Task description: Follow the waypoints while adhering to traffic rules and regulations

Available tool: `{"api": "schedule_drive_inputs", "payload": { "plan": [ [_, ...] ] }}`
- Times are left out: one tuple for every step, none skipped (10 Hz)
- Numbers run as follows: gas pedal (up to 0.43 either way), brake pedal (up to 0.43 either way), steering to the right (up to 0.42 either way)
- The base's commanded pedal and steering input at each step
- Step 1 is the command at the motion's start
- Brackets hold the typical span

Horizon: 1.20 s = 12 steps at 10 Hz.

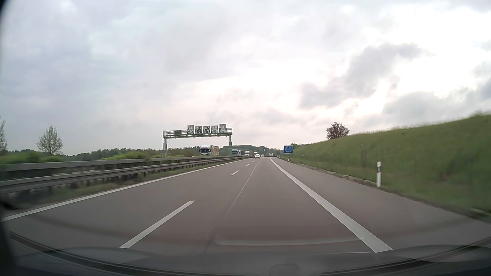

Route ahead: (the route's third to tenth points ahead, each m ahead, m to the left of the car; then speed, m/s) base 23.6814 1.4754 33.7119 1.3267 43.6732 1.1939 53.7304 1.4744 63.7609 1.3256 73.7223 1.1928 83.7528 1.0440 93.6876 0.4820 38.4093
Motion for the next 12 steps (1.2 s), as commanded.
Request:
{"api": "schedule_drive_inputs", "payload": {
  "plan": [
    [0.61, 0.0, 0.0],
    [0.61, 0.0, 0.0],
    [0.61, 0.0, 0.0],
    [0.61, 0.0, 0.0],
    [0.61, 0.0, 0.0],
    [0.61, 0.0, 0.0],
    [0.598, 0.0, 0.0],
    [0.579, 0.0, 0.0],
    [0.571, 0.0, 0.0],
    [0.559, 0.0, 0.0],
    [0.531, 0.0, 0.0],
    [0.512, 0.0, 0.0]
  ]
}}
